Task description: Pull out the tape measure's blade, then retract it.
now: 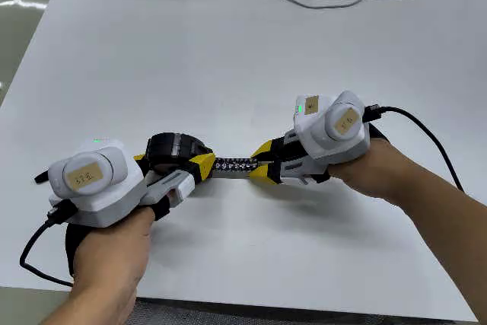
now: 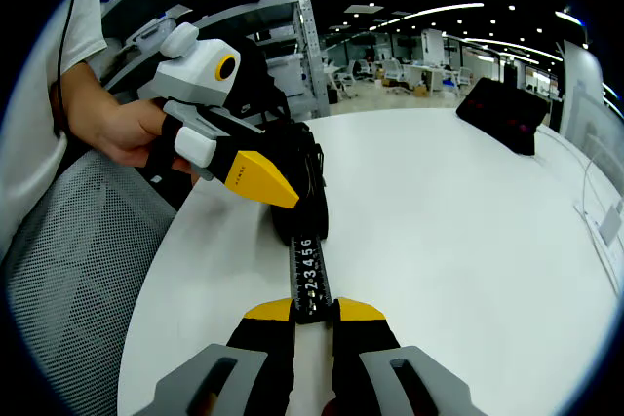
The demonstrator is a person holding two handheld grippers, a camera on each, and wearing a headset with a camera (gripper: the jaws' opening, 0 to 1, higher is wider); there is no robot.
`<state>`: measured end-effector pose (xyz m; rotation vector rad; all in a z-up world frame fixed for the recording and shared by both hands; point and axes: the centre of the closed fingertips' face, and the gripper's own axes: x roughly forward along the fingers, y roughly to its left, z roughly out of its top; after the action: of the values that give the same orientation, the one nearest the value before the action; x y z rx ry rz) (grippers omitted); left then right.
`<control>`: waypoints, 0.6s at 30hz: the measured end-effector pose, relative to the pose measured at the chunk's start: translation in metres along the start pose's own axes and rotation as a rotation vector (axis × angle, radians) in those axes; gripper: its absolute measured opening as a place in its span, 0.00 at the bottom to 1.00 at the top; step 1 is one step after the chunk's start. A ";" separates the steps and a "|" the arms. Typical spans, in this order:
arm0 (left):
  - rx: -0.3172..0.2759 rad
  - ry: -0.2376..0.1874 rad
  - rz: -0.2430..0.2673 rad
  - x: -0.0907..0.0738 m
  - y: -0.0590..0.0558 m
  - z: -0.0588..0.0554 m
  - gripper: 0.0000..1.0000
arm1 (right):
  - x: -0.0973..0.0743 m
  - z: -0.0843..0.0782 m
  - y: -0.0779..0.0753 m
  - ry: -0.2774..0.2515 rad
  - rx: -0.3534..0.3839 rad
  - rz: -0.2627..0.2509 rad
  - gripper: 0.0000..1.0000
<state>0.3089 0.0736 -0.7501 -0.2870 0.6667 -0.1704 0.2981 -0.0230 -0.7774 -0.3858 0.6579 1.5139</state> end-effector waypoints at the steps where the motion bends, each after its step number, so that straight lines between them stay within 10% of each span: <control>1: -0.001 0.000 0.000 0.000 0.000 0.000 0.57 | 0.001 0.001 0.000 -0.002 0.001 0.000 0.11; 18: -0.003 -0.002 -0.003 -0.001 0.000 0.000 0.57 | 0.018 0.016 0.002 -0.044 0.019 0.019 0.11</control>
<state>0.3086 0.0738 -0.7495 -0.2909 0.6645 -0.1722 0.2974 0.0008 -0.7756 -0.3318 0.6429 1.5290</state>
